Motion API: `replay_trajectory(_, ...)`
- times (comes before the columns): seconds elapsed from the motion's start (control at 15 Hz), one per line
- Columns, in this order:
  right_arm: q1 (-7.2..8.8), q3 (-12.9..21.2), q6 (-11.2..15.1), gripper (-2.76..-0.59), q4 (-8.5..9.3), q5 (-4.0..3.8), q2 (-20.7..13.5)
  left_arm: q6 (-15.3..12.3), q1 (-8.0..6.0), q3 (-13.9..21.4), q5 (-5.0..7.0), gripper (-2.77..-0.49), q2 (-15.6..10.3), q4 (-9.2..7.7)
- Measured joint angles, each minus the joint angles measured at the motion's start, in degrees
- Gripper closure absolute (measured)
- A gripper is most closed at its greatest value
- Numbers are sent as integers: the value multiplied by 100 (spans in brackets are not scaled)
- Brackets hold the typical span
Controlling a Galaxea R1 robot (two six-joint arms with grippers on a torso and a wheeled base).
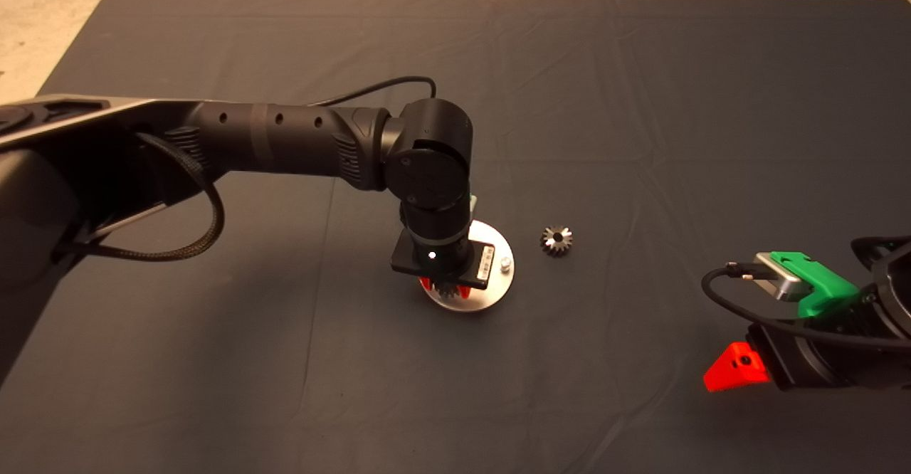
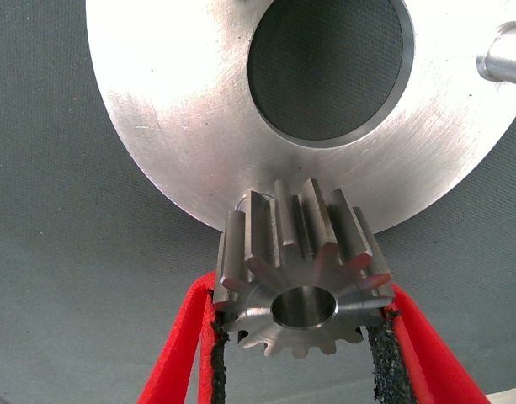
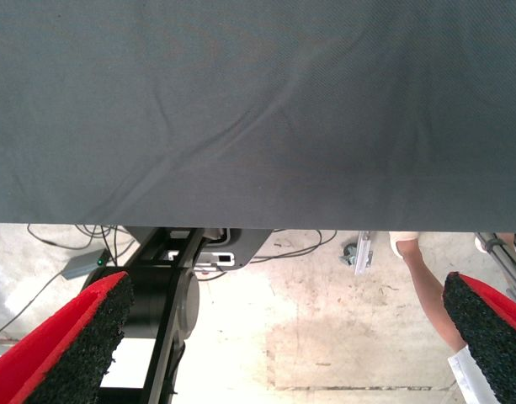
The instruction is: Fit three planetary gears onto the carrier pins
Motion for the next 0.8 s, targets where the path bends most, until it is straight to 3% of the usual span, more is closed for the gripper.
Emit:
replay_trajectory(0.27, 0, 0, 0, -275, 0, 0, 0, 0, -1, 2, -67, -87, -59, -12)
replay_trajectory(0.47, 0, 0, 0, -275, 0, 0, 0, 0, -29, 2, -13, -87, -93, -50)
replay_trajectory(0.53, 0, 0, -1, -275, 0, -2, 0, -2, -65, 0, 44, -87, -117, -55)
replay_trajectory(0.67, 0, 0, 0, -275, 0, 0, 0, -2, -194, -1, 68, -87, -142, -77)
replay_trajectory(0.8, 0, -2, 0, -275, 2, 0, 0, -2, -234, 0, 66, -87, -139, -93)
